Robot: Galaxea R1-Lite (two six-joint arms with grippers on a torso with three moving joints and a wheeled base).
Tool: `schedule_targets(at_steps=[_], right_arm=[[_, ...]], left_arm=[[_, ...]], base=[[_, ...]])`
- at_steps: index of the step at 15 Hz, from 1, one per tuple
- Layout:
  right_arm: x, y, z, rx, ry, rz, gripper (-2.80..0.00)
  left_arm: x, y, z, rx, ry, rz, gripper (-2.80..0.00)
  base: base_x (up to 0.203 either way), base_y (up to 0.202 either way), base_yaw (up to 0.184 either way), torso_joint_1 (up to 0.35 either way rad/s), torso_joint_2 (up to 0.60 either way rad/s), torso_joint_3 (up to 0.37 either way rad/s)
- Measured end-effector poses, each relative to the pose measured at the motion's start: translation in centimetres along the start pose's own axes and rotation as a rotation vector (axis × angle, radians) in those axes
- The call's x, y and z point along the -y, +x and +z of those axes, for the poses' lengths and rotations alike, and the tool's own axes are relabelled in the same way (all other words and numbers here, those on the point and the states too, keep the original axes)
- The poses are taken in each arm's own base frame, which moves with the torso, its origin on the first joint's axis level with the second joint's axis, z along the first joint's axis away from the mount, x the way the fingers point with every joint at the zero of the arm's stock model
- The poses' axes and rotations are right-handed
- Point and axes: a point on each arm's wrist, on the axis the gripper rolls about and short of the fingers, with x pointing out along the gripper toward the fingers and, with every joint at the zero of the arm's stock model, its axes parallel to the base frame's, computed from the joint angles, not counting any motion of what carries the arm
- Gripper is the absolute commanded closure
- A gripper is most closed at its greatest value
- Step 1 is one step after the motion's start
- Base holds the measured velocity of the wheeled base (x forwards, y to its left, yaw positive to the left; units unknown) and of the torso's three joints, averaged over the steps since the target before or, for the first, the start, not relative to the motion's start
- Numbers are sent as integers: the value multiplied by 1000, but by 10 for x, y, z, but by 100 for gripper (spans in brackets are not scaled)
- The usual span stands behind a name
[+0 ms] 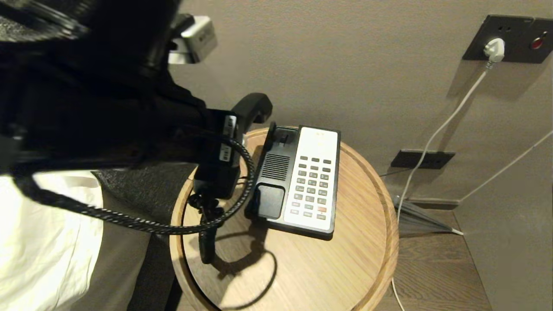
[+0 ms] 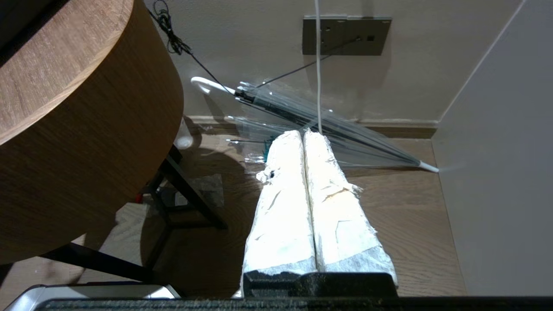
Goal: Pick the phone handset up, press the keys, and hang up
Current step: Pick up the desk phone handset, then dial the number
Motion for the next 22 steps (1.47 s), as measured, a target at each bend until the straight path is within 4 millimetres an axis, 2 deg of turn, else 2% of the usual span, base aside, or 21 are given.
schedule_targets(at_steps=[4,7,10,12,22], right_arm=[[0,0,0,0,0,0,0],[0,0,0,0,0,0,0],[0,0,0,0,-1,0,0],[0,0,0,0,-1,0,0],[0,0,0,0,0,0,0]], left_arm=[[-34,-69,-1,71,-171,-119,0],[-69,-119,-24,76,-298,-199,0],[-101,-153,-56,87,-388,-253,0],[-114,-165,-72,99,-418,-272,0],[-140,-197,-89,201,-465,-290,0]], base=[[0,0,0,0,0,0],[0,0,0,0,0,0],[0,0,0,0,0,0],[0,0,0,0,0,0],[0,0,0,0,0,0]])
